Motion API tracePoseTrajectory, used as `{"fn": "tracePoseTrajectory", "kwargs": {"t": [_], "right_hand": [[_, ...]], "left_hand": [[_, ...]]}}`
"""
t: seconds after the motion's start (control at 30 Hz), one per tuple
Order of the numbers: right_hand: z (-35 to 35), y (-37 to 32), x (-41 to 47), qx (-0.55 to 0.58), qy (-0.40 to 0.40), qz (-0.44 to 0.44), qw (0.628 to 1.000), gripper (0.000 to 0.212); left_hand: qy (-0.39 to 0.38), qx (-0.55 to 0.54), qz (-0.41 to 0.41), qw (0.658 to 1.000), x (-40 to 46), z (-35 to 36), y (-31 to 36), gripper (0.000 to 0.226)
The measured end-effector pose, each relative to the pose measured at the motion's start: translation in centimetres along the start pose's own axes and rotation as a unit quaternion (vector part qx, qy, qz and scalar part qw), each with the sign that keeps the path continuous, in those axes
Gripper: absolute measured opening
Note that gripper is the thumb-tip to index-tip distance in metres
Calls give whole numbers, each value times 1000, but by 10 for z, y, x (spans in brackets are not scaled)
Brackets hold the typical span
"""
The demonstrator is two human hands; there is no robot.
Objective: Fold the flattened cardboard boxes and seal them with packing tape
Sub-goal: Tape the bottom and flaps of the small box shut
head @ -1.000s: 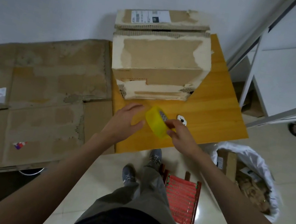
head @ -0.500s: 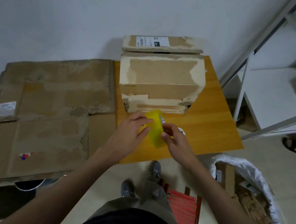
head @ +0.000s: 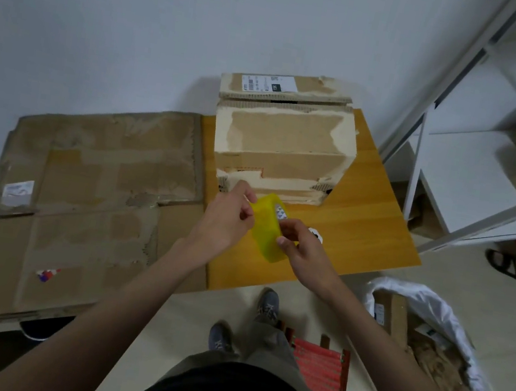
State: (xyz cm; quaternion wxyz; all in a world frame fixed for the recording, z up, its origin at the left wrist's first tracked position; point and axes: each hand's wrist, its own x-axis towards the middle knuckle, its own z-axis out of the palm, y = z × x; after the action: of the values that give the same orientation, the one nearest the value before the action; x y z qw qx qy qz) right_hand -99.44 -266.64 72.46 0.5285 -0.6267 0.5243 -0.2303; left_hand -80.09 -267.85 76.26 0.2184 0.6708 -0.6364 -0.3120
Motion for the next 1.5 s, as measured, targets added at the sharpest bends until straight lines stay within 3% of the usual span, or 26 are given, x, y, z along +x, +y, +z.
{"fn": "tracePoseTrajectory", "kwargs": {"t": [0.2,0.43,0.93,1.5], "right_hand": [[3,-1,-1,-38,6,4,999,31],[-3,9,-9,4,45,59,997,35],[7,-12,-13,14,58,32,998,32],[-1,-15,-16,-16,24,16,999,32]], "left_hand": [[-52,20,22,998,-3,-4,10,35],[-19,56,39,997,2,-9,5,30],[11,84,10,996,0,-5,12,7],[-114,140,28,983,15,-10,13,22]]}}
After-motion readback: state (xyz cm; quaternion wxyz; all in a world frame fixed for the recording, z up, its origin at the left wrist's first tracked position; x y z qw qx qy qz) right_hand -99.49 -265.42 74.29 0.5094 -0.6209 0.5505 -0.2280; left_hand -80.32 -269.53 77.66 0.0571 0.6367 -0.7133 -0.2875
